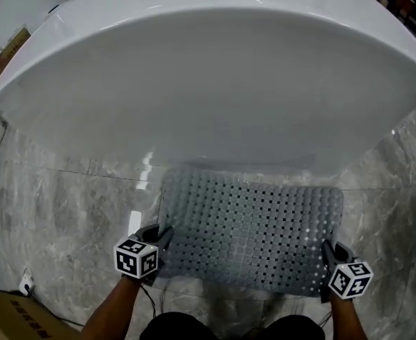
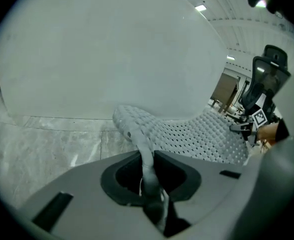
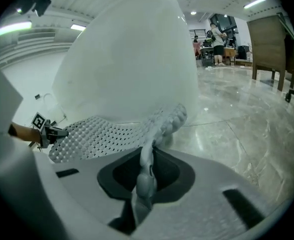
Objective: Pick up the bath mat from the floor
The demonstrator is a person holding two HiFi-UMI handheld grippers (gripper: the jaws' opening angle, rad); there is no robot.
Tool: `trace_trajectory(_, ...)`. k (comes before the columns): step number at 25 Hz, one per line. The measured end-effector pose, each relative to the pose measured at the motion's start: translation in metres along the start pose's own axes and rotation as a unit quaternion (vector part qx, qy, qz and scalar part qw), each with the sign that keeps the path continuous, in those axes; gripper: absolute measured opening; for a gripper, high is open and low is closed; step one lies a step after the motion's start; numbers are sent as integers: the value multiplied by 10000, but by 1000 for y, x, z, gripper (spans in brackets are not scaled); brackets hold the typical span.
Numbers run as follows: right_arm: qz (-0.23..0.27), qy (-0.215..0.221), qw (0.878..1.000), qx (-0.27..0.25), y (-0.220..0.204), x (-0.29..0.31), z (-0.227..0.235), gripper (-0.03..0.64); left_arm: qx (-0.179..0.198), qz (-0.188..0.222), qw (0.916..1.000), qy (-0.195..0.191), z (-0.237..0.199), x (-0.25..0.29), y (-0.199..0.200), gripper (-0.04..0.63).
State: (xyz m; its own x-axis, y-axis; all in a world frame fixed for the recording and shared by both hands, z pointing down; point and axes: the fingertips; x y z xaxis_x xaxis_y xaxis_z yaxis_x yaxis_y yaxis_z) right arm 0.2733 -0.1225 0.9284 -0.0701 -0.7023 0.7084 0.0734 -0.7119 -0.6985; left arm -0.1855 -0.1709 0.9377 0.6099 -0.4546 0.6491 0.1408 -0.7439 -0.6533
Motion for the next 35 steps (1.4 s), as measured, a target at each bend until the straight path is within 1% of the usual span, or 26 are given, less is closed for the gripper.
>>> trace_trajectory(5, 131, 119, 9998, 72, 22, -25, -17, 46, -27, 243, 9997, -6, 20, -28, 17, 60)
trace_trajectory(8, 207, 144, 9996, 160, 40, -42, -21, 44, -88, 449, 9989, 35, 32, -51, 33, 58)
trace_trajectory(11, 257, 175, 9994, 162, 62, -62, -28, 44, -87, 567, 9983, 82, 44, -77, 52, 58)
trace_trajectory(15, 322, 224, 9992, 105, 95, -94, -40, 44, -36, 630, 9979, 123, 64, -111, 79, 57)
trace_trajectory(23, 394, 302, 9988, -43, 167, -169, -60, 44, -96, 796, 9965, 217, 110, -184, 131, 55)
trace_trajectory(28, 484, 346, 9982, -35, 214, -221, -74, 44, -150, 991, 9945, 293, 134, -239, 170, 55)
trace_trajectory(35, 701, 479, 9964, 26, 283, -294, -97, 44, -76, 1285, 9911, 349, 172, -317, 229, 55)
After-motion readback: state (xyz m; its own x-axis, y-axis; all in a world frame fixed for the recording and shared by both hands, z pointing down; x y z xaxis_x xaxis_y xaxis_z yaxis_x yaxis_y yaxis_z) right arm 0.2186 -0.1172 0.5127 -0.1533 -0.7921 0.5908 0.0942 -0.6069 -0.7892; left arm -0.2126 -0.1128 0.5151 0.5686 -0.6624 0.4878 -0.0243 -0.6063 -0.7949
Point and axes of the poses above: the fingertips, and each gripper's own axes: x forward along the fingers, z to its right, y out of its top, and after that the axes turned 13 degrees about -y, right-handed
